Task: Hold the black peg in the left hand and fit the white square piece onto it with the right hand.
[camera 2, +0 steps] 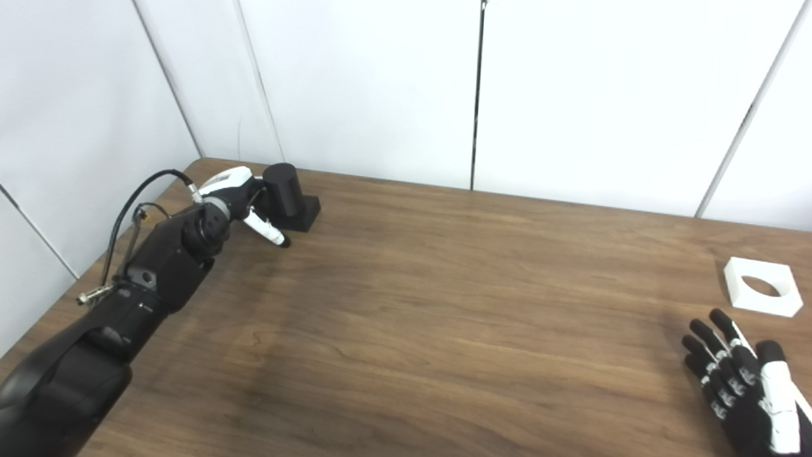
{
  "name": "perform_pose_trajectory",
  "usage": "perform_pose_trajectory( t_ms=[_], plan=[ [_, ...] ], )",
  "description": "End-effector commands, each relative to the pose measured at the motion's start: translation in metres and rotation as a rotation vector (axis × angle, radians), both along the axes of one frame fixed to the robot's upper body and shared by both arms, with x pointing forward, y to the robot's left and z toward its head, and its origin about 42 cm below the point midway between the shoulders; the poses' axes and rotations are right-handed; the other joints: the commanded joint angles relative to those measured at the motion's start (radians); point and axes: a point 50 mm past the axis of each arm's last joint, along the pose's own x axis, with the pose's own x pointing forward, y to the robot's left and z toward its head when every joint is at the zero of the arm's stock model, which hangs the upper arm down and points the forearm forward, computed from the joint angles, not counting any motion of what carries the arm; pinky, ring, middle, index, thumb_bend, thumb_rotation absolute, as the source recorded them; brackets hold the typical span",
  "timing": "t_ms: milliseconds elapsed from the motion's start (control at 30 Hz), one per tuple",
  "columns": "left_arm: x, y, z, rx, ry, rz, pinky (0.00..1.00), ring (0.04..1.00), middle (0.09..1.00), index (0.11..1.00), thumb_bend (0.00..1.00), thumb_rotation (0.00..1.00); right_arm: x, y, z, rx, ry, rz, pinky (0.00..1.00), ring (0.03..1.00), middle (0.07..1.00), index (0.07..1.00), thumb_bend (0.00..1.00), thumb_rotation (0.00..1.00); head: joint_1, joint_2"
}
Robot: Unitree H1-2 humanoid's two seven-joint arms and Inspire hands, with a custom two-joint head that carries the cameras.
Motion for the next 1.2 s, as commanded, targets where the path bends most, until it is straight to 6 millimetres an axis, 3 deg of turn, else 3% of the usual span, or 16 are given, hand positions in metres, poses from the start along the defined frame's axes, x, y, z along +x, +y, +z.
perform_pose_trajectory(
  t_ms=[0, 133, 233, 367, 767, 800, 833, 900, 1167],
  plan=[
    [0.010, 0.010, 0.038, 0.047, -0.077, 0.004, 1.00, 1.000, 0.971, 0.845, 0.96, 0.17, 0.001, -0.003, 0.010, -0.015, -0.033, 0.015, 1.00, 0.958, 0.962, 1.000, 0.60, 1.00, -0.001, 0.001],
    [0.010, 0.011, 0.036, 0.086, -0.049, 0.000, 1.00, 1.000, 0.964, 0.825, 0.93, 0.17, 0.000, -0.004, 0.010, -0.013, -0.032, 0.012, 1.00, 0.954, 0.959, 1.000, 0.59, 1.00, 0.000, 0.004],
    [0.009, 0.010, 0.037, 0.205, 0.009, -0.026, 1.00, 1.000, 0.962, 0.830, 0.92, 0.26, 0.000, -0.004, 0.010, -0.010, -0.032, 0.019, 1.00, 0.957, 0.961, 1.000, 0.60, 1.00, 0.002, 0.006],
    [0.010, 0.008, 0.039, 0.245, 0.031, -0.042, 1.00, 1.000, 0.959, 0.834, 0.92, 0.26, -0.002, -0.004, 0.011, -0.011, -0.030, 0.014, 1.00, 0.950, 0.955, 1.000, 0.60, 1.00, 0.002, 0.009],
    [0.009, 0.006, 0.035, 0.259, 0.010, -0.057, 1.00, 0.977, 0.894, 0.651, 0.86, 0.20, -0.003, -0.005, 0.010, -0.005, -0.027, 0.003, 1.00, 0.936, 0.933, 0.991, 0.60, 1.00, 0.006, 0.012],
    [0.009, 0.006, 0.034, 0.248, 0.007, -0.054, 1.00, 0.974, 0.883, 0.623, 0.84, 0.18, -0.003, -0.005, 0.010, -0.005, -0.026, 0.001, 1.00, 0.935, 0.933, 0.990, 0.60, 1.00, 0.007, 0.012],
    [0.008, 0.006, 0.034, 0.233, 0.003, -0.048, 1.00, 0.974, 0.869, 0.545, 0.65, 0.12, -0.003, -0.005, 0.009, -0.004, -0.025, 0.000, 1.00, 0.933, 0.932, 0.986, 0.60, 1.00, 0.007, 0.012],
    [0.007, 0.007, 0.032, 0.205, -0.006, -0.028, 1.00, 0.967, 0.849, 0.503, 0.56, 0.08, -0.003, -0.005, 0.009, -0.003, -0.024, 0.001, 1.00, 0.934, 0.935, 0.986, 0.61, 1.00, 0.009, 0.014],
    [0.002, 0.009, 0.029, 0.182, -0.035, -0.015, 0.97, 0.918, 0.818, 0.487, 0.52, 0.05, -0.002, -0.006, 0.009, -0.006, -0.026, 0.004, 1.00, 0.932, 0.935, 0.989, 0.60, 1.00, 0.010, 0.019]
  ],
)
